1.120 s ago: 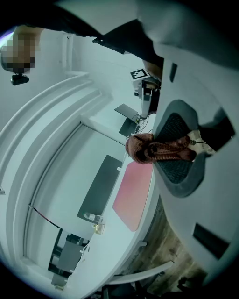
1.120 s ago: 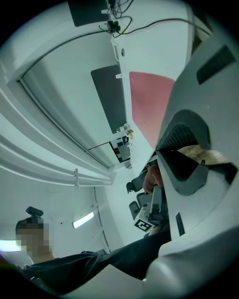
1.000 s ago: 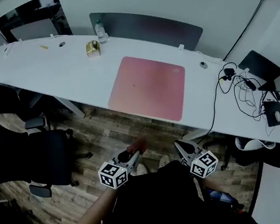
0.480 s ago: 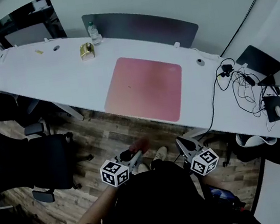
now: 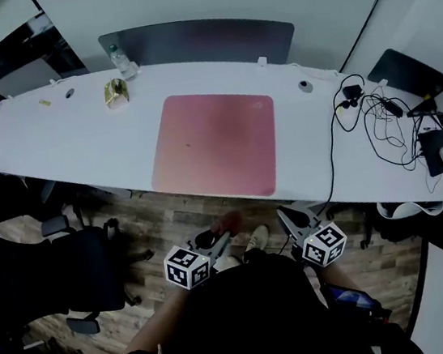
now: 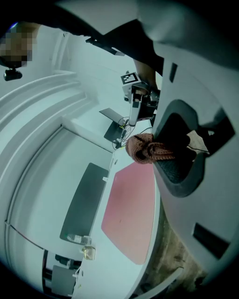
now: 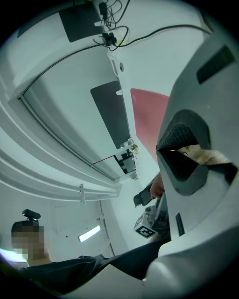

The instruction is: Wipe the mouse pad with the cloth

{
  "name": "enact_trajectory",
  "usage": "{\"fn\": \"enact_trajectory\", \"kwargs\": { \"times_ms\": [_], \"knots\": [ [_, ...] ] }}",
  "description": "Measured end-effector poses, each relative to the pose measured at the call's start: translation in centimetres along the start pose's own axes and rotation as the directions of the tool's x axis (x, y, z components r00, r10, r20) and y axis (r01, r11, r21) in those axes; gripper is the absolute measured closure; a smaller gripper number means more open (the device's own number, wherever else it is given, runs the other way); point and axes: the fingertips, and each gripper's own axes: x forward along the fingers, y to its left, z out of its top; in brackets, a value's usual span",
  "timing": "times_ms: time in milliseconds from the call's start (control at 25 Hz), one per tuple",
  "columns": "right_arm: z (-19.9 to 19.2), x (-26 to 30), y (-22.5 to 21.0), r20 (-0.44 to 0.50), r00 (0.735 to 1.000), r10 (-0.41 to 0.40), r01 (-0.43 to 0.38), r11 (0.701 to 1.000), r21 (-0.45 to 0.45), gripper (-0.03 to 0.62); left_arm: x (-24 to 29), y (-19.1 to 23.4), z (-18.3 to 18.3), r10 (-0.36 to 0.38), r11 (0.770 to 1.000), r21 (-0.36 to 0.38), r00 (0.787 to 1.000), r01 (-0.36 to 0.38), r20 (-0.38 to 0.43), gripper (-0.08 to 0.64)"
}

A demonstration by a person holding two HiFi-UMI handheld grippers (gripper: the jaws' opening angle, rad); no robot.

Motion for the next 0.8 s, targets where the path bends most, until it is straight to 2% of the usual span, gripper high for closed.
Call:
{"fn": "enact_trajectory", "kwargs": {
  "times_ms": [200,400,800],
  "knots": [
    [1.2,0.6,-3.2,0.010,1.000,-0.012,0.012,1.000,0.015,0.566,4.2,0.0,1.7,-0.051,0.998,0.039,0.996,0.054,-0.070,0.469],
    [2.4,1.3,-6.0,0.019,0.999,-0.030,0.029,0.999,0.027,0.566,7.4,0.6,2.8,-0.075,0.996,0.041,0.989,0.081,-0.130,0.469],
    [3.2,2.5,-10.7,0.004,1.000,-0.029,0.029,0.999,0.023,0.566,14.3,0.8,2.4,-0.136,0.991,-0.034,0.953,0.131,-0.271,0.469]
  ]
}}
